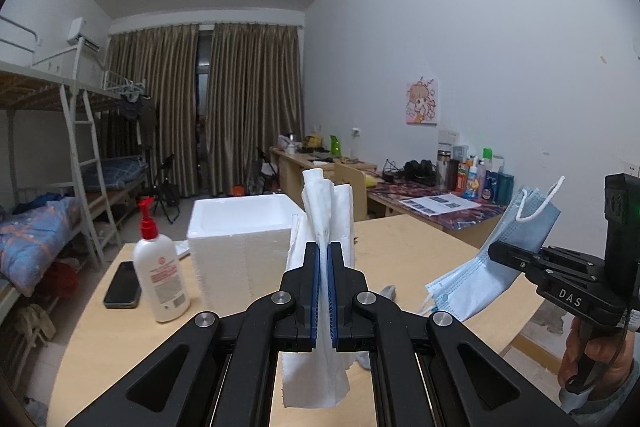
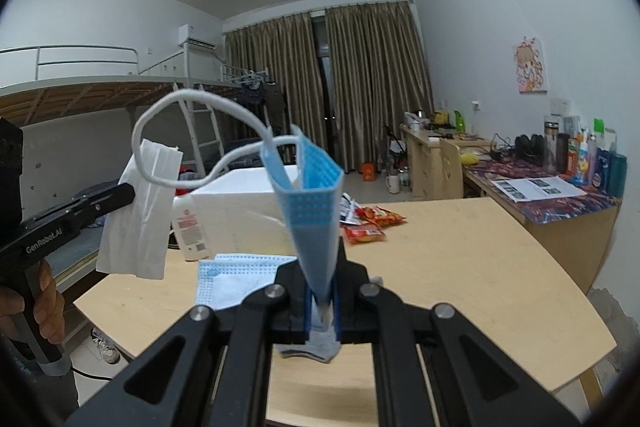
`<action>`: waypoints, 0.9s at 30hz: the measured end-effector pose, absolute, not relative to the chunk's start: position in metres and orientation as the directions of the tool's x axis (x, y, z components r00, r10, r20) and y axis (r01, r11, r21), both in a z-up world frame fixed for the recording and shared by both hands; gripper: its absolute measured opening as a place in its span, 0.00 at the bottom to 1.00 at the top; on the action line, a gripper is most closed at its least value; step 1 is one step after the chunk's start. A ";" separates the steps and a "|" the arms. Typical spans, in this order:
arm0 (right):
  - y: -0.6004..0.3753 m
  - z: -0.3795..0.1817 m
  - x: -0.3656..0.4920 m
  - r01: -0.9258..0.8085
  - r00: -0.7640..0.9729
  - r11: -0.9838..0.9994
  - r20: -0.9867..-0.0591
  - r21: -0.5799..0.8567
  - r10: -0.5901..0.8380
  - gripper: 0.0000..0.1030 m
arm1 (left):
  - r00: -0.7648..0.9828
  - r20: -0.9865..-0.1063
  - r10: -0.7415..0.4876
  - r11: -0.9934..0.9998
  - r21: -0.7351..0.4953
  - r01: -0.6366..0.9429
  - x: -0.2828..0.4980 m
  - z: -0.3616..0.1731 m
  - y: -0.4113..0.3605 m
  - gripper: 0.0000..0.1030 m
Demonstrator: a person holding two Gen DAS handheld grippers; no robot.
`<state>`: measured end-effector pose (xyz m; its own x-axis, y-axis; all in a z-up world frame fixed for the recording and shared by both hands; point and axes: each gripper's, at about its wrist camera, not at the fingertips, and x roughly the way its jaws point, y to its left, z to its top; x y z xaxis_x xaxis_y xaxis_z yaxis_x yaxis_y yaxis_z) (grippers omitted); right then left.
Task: Organize soft objects
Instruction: 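Lift both masks and carry them toward the white foam box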
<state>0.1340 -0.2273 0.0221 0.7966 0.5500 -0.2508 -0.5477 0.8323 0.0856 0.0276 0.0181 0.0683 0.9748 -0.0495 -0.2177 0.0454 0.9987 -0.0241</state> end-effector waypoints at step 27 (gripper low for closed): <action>-0.171 0.033 0.141 -0.663 0.715 0.747 -0.254 0.050 0.652 0.10 | 0.974 -0.219 0.064 0.996 -0.046 -0.075 0.015 0.070 0.067 0.04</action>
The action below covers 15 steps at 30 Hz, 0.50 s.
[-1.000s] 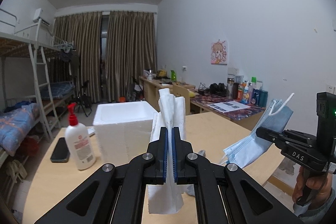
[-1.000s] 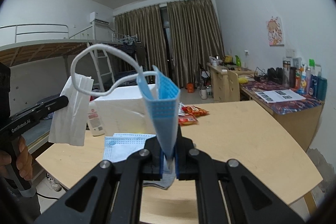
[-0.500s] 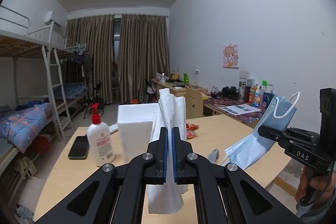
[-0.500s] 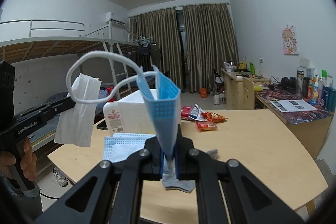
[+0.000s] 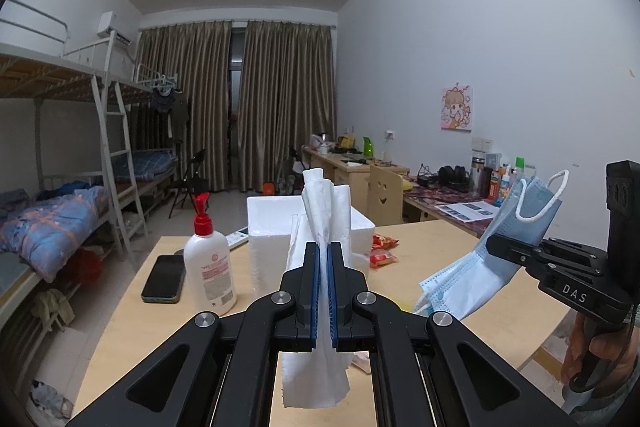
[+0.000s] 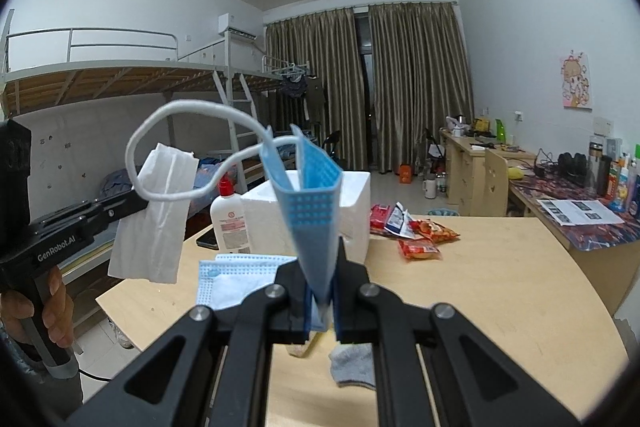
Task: Organize soft objects
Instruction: 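Lift both masks and carry them toward the white foam box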
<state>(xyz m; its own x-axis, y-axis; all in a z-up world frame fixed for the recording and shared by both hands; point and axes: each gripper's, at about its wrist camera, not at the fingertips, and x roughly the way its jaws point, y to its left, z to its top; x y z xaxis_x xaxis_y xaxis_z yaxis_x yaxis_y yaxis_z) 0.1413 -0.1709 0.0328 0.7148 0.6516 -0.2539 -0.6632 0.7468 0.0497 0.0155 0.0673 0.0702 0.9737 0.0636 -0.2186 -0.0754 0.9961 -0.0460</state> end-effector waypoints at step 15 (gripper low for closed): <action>-0.137 0.048 0.175 -0.692 0.688 0.722 -0.276 0.033 0.672 0.10 | 0.971 -0.230 0.066 0.996 -0.047 -0.078 0.051 0.081 0.089 0.04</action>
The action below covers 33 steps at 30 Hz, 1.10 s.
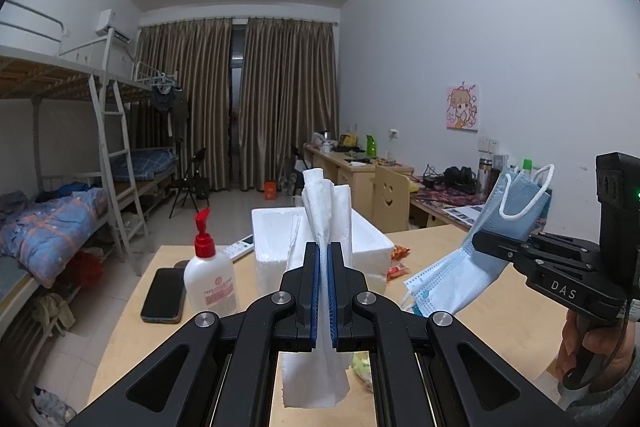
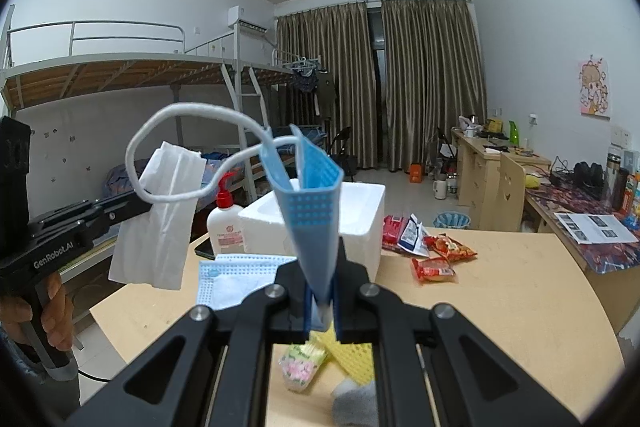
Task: Organize soft objects
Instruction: 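Lift both masks and carry them toward the white foam box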
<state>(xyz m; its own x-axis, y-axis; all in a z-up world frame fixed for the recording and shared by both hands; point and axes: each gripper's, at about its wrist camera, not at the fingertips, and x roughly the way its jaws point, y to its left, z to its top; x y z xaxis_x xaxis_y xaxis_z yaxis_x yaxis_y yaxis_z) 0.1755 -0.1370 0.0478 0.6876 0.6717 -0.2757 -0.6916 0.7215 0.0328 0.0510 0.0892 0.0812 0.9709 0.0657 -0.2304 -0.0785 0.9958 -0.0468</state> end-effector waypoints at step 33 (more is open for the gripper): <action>-0.098 0.075 0.256 -0.681 0.690 0.732 -0.304 0.036 0.657 0.10 | 0.950 -0.311 -0.027 0.996 -0.090 -0.001 0.199 0.108 0.129 0.04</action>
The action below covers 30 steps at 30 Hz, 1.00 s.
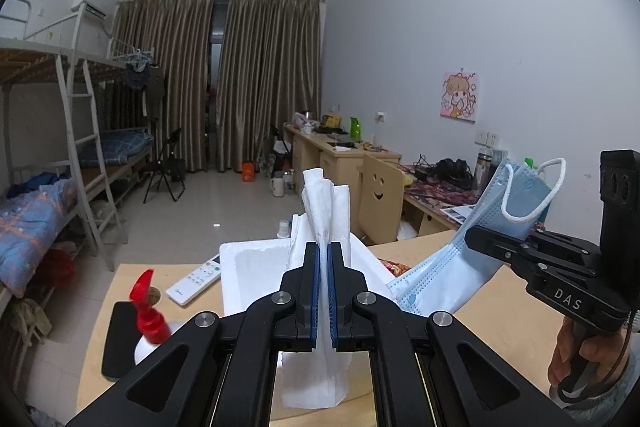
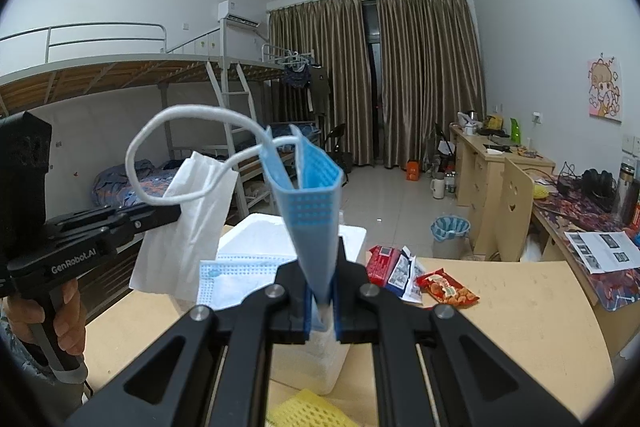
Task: Organize soft objects
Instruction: 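Lift both masks and carry them toward the white foam box, then lower the white mask into the foam box and open the left tool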
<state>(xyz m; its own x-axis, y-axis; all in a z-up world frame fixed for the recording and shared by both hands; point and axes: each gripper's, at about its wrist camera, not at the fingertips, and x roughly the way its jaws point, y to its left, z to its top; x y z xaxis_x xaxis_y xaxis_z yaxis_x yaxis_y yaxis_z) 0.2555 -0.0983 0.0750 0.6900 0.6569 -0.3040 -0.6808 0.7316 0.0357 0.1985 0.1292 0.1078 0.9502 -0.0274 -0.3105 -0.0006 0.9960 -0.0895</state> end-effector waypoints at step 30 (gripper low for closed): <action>-0.090 0.070 0.283 -0.635 0.713 0.770 -0.331 0.068 0.618 0.10 | 0.905 -0.423 -0.042 0.997 -0.082 0.008 0.292 0.083 0.144 0.86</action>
